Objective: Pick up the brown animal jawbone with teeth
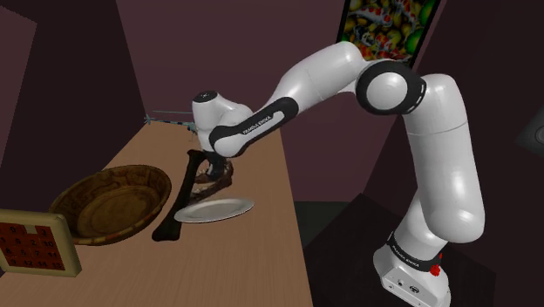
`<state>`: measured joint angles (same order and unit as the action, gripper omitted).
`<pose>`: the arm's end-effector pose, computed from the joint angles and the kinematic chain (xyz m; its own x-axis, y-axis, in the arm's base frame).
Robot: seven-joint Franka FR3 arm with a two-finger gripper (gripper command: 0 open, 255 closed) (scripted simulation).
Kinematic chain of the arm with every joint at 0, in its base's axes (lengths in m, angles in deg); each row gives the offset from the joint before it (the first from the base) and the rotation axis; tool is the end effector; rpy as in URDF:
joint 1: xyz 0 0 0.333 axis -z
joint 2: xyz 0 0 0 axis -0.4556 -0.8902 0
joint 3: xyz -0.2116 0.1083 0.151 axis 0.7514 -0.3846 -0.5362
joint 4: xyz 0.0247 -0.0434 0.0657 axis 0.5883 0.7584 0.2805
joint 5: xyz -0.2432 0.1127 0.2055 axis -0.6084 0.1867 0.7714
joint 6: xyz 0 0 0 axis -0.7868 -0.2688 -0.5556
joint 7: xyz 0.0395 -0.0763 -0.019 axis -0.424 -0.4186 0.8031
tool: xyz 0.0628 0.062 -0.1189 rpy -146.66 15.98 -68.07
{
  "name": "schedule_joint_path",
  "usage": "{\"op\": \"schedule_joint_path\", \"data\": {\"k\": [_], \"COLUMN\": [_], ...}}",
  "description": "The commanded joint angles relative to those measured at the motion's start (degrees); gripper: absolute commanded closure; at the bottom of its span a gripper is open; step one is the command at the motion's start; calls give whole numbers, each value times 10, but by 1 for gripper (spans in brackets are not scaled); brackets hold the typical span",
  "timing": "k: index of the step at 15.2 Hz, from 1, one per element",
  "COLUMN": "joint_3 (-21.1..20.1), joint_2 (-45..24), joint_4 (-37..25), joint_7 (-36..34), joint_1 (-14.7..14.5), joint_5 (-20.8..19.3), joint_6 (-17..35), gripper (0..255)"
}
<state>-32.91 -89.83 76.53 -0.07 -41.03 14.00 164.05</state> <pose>0.5624 0.2535 0.2477 0.8520 0.5235 0.0059 0.5158 -0.8414 0.1613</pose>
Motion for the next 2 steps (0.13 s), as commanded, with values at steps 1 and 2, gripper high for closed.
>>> {"op": "schedule_joint_path", "data": {"k": [1, 2], "joint_3": [-1, -1], "joint_2": [6, 6], "joint_4": [0, 0], "joint_7": [2, 2], "joint_1": [1, 1], "joint_5": [2, 2], "joint_6": [-5, -5], "gripper": [255, 255]}}
